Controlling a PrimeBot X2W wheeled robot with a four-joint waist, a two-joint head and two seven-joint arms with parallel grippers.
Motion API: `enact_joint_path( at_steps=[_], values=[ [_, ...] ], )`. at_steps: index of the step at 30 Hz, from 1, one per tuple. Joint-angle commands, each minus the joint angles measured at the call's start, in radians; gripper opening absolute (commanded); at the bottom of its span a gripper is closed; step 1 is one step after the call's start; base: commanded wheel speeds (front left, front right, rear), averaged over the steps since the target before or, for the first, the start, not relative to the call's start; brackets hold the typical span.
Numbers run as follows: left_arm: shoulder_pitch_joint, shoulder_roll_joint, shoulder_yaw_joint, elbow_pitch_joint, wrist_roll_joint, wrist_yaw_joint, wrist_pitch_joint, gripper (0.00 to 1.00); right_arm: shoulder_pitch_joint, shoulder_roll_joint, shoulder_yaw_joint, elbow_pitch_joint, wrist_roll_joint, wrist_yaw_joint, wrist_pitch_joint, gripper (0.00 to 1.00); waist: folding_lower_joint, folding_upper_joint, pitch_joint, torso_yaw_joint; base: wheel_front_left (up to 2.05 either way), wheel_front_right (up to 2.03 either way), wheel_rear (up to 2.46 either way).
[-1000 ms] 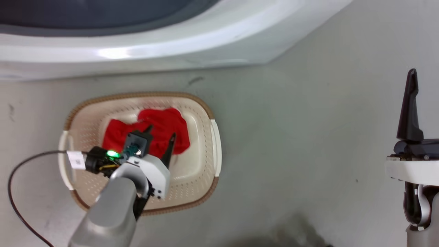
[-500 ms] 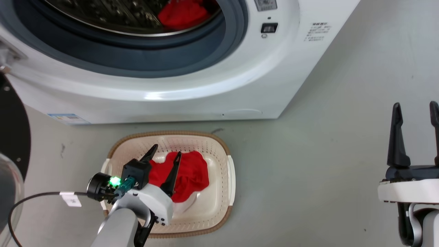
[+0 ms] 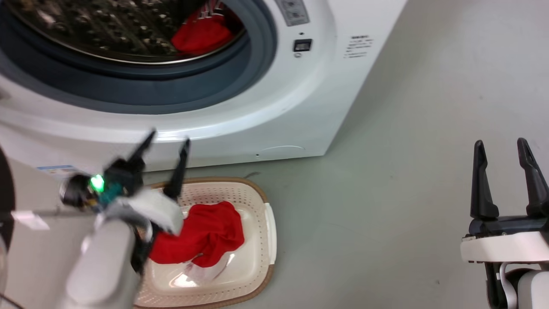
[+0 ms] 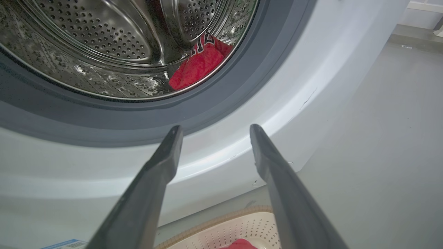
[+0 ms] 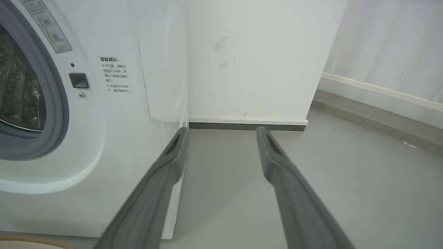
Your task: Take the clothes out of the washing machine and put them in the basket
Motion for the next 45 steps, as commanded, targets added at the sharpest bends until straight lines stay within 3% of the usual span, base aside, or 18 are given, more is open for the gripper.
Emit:
enact_joint_path(
  at_steps=[1, 9, 16, 17, 24, 32, 43, 44, 45],
  values=[
    [-0.053, 0.018, -0.001, 0.002, -0.008, -0.001, 0.012, 1.00, -0.001, 0.000, 0.004, 0.001, 0.007, -0.001, -0.002, 1.00, 0.0002, 0.0000, 0.020, -0.026, 0.00, 0.00, 0.00],
    [-0.356, 0.123, -0.058, 0.041, -0.126, -0.001, 0.235, 1.00, -0.039, 0.000, 0.034, -0.012, 0.045, -0.001, -0.002, 1.00, 0.0002, 0.0000, 0.137, -0.123, 0.00, 0.00, 0.00],
    [-0.655, 0.228, -0.107, 0.185, -0.174, -0.001, 0.440, 1.00, -0.078, 0.000, 0.056, -0.015, 0.097, -0.001, -0.002, 1.00, 0.0002, 0.0000, 0.262, -0.205, 0.00, 0.00, 0.00],
    [-0.761, 0.267, -0.125, 0.229, -0.192, -0.001, 0.509, 1.00, -0.093, 0.001, 0.070, -0.015, 0.123, -0.001, -0.002, 1.00, 0.0002, 0.0000, 0.312, -0.244, 0.00, 0.00, 0.00],
    [-0.960, 0.353, -0.202, 0.279, -0.222, -0.001, 0.636, 1.00, -0.108, 0.001, 0.114, -0.014, 0.178, -0.001, -0.002, 1.00, 0.0002, 0.0000, 0.407, -0.320, 0.00, 0.00, 0.00],
    [-1.102, 0.362, -0.178, 0.386, -0.251, 0.020, 0.752, 1.00, -0.107, 0.001, 0.162, -0.030, 0.219, -0.001, -0.002, 1.00, 0.0002, 0.0000, 0.473, -0.374, 0.00, 0.00, 0.00],
    [-1.164, 0.353, -0.220, 0.486, -0.237, 0.016, 0.832, 1.00, -0.080, 0.001, 0.153, -0.044, 0.223, -0.001, -0.002, 1.00, 0.0002, 0.0000, 0.503, -0.367, 0.00, 0.00, 0.00],
    [-1.168, 0.352, -0.225, 0.492, -0.237, 0.014, 0.835, 0.69, -0.080, 0.001, 0.153, -0.045, 0.223, -0.001, -0.002, 1.00, 0.0002, 0.0000, 0.504, -0.366, 0.00, 0.00, 0.00],
    [-1.172, 0.351, -0.227, 0.497, -0.240, 0.013, 0.838, 0.00, -0.082, 0.001, 0.152, -0.046, 0.223, -0.001, -0.002, 1.00, 0.0002, 0.0000, 0.506, -0.364, 0.00, 0.00, 0.00]
  ],
)
